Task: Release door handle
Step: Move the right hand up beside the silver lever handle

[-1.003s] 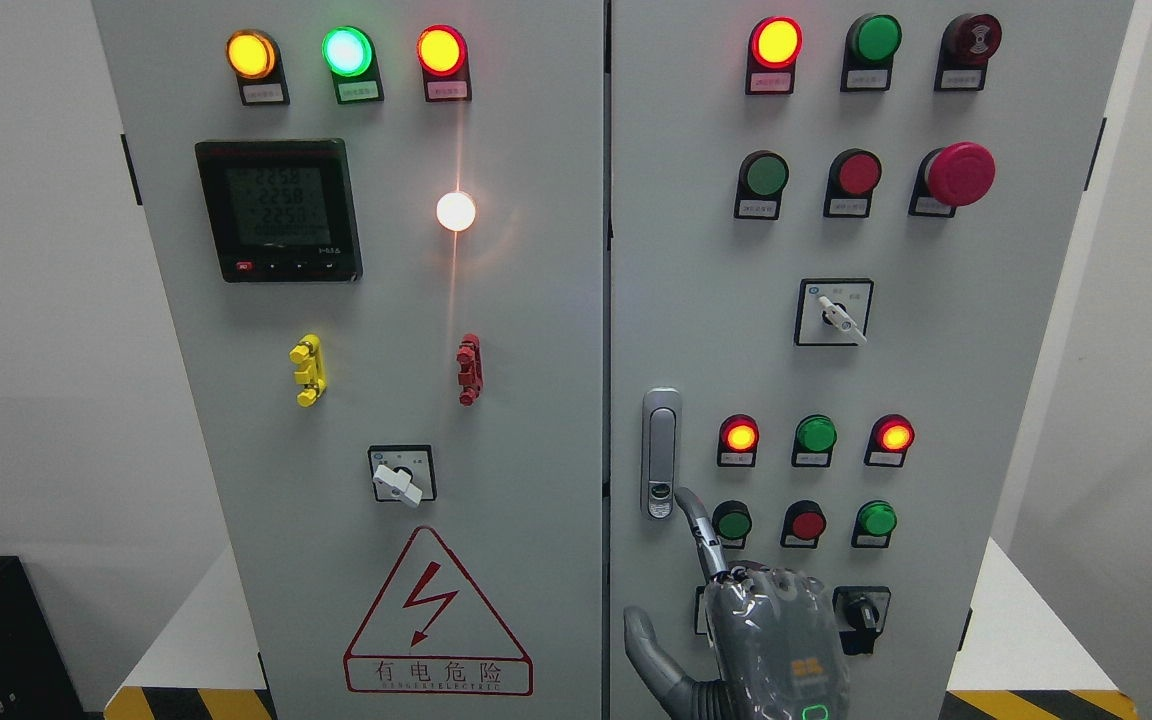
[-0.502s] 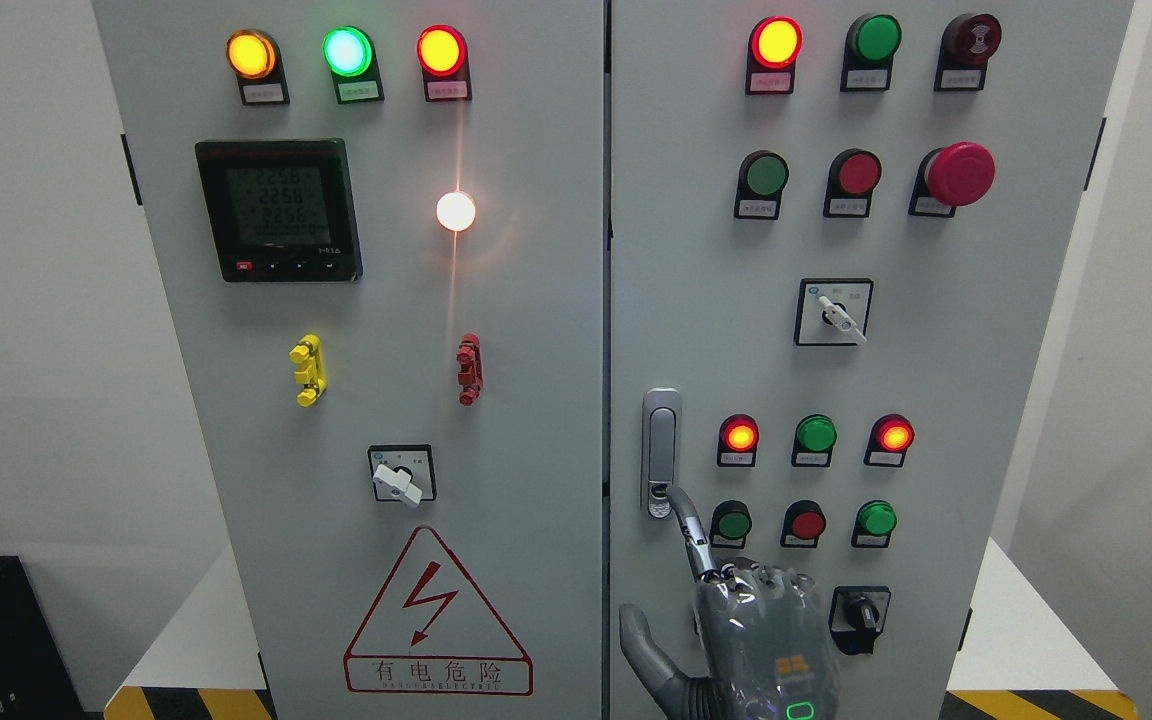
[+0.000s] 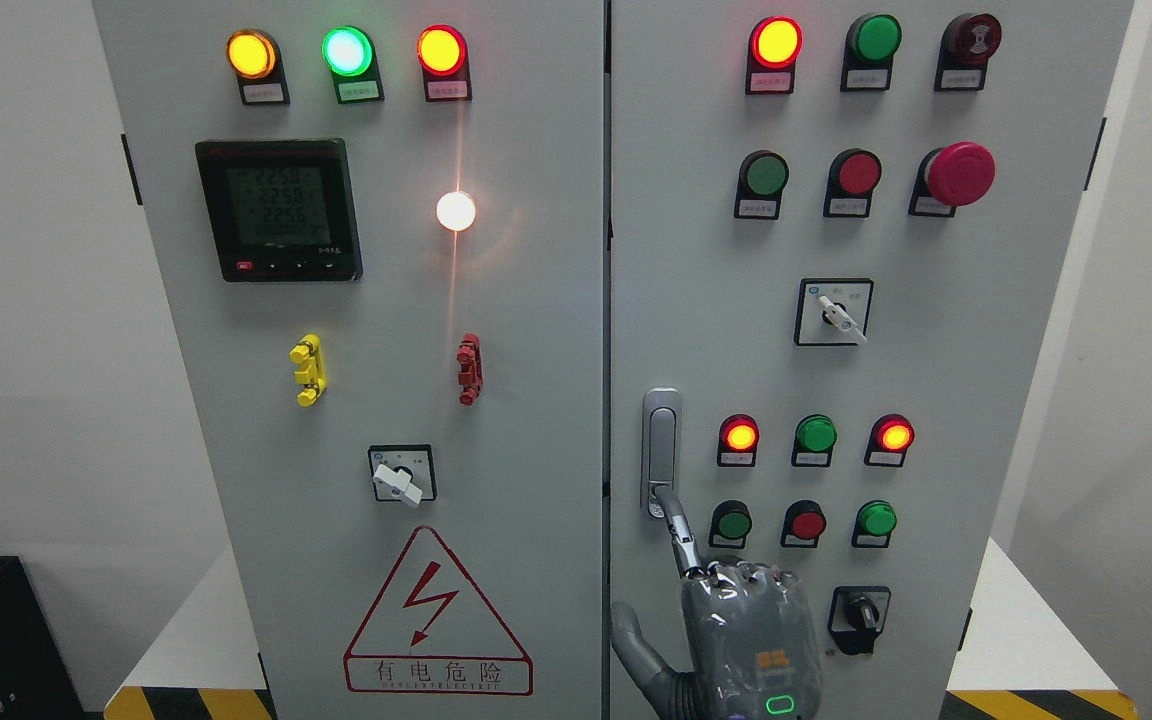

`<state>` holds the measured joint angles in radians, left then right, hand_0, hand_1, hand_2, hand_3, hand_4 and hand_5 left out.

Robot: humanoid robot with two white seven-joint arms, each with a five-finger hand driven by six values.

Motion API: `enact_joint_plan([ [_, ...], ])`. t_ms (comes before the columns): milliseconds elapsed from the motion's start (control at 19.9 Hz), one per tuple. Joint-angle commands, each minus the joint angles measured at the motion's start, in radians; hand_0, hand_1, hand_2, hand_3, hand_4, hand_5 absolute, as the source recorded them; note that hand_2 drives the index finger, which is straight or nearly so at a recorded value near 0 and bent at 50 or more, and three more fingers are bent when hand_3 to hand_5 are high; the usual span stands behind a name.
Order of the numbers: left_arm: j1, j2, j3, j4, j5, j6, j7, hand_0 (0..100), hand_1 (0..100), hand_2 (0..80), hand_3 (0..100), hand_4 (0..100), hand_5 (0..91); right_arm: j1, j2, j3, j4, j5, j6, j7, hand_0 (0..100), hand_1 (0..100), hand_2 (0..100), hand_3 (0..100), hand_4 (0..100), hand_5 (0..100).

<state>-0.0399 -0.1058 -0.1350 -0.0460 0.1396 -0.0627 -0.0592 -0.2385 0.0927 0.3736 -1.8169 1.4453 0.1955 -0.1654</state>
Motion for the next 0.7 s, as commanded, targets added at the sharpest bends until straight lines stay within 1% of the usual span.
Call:
enact_joint_plan([
  [0,0.0,0.0,0.0,0.0,0.0,0.0,-0.001,12,56,0.0,0,0,0.0,-0.004,0.009,0.015,0.039,0.009,0.004,0.0,40,35,0,100,100,100],
  [201,0.0,0.0,0.0,0.0,0.0,0.0,-0.001,12,56,0.0,0,0,0.0,-0.01,0.009,0.019,0.045,0.015,0.004,0.0,40,35,0,100,100,100],
  [351,0.0,0.0,0.0,0.0,0.0,0.0,-0.001,12,56,0.0,0,0,0.0,-0.016,0.016,0.019,0.054,0.017,0.005,0.0,40,35,0,100,100,100],
  [502,0.0,0.0,0.0,0.0,0.0,0.0,-0.001,12,56,0.0,0,0,0.0,-0.025,0.018,0.019,0.067,0.017,0.025,0.0,40,35,0,100,100,100],
  [652,0.0,0.0,0.0,0.0,0.0,0.0,-0.001,12,56,0.0,0,0,0.0,-0.038,0.018,0.018,0.077,0.017,0.032,0.001,40,35,0,100,100,100],
])
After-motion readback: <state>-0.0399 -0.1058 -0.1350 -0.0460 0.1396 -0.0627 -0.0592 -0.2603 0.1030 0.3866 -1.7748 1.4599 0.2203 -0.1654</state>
